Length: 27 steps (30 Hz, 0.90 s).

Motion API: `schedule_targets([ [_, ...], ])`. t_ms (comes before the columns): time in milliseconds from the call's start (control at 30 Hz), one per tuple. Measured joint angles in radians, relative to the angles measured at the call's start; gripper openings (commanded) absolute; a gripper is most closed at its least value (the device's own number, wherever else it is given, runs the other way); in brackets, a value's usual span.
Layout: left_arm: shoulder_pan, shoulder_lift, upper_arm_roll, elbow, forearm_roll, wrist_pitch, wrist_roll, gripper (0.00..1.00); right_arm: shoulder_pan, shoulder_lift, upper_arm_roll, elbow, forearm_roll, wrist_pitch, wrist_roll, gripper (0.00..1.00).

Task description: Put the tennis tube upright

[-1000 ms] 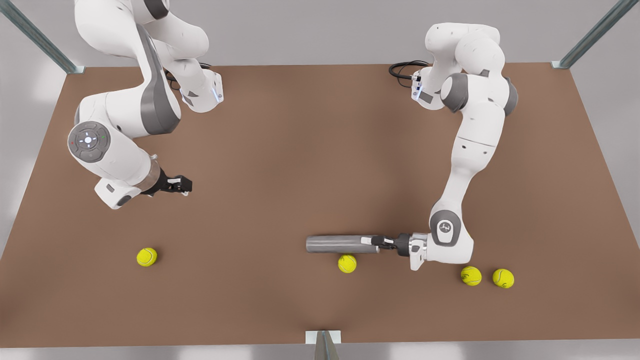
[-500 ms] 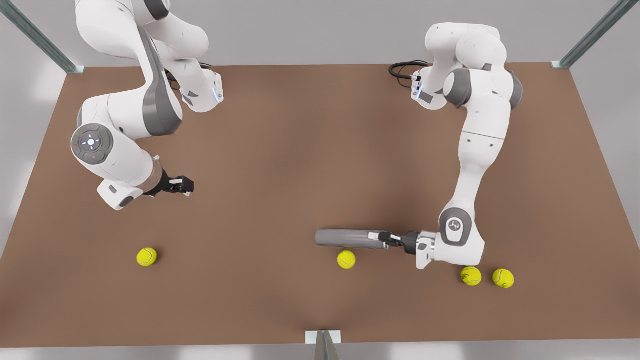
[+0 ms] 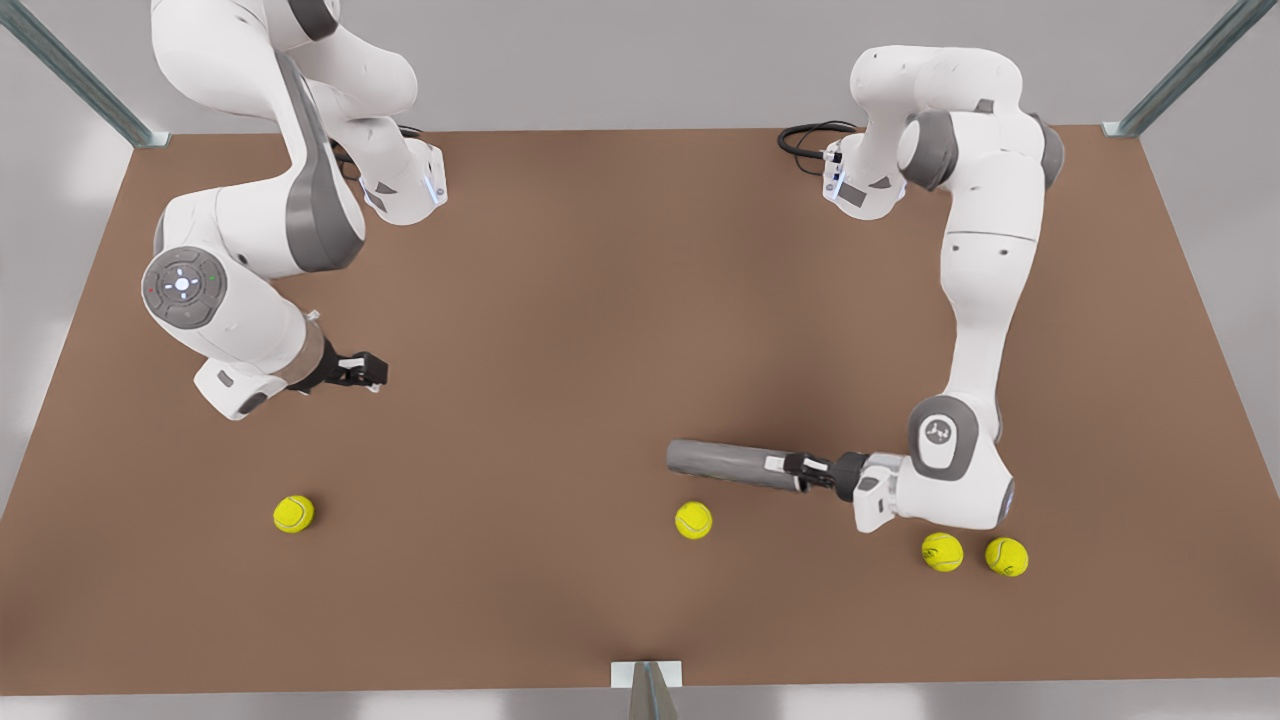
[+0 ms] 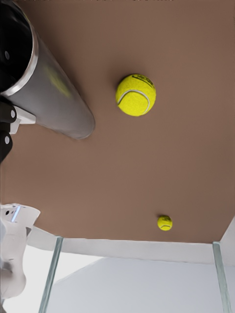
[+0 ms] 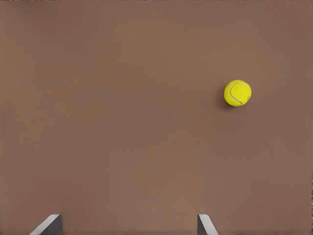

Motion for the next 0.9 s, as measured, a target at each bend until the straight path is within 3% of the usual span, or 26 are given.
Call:
schedule_targets([
  [367, 0.0, -0.118, 0.046, 0.002, 0.189, -0.041, -0.006, 0.21, -0.005, 0.0, -0.001, 0.002, 0.0, 0.0, -0.002, 1.0],
  [633, 0.0, -0.232, 0.051, -0.001, 0.468, -0.061, -0.019, 0.21, -0.008, 0.0, -0.004, 0.002, 0.0, 0.0, -0.002, 1.0],
  [900, -0.055, -0.345, 0.048, -0.065, 0.748, -0.097, -0.322, 0.21, -0.013, 0.0, -0.007, 0.009, 0.0, 0.0, -0.002, 1.0],
])
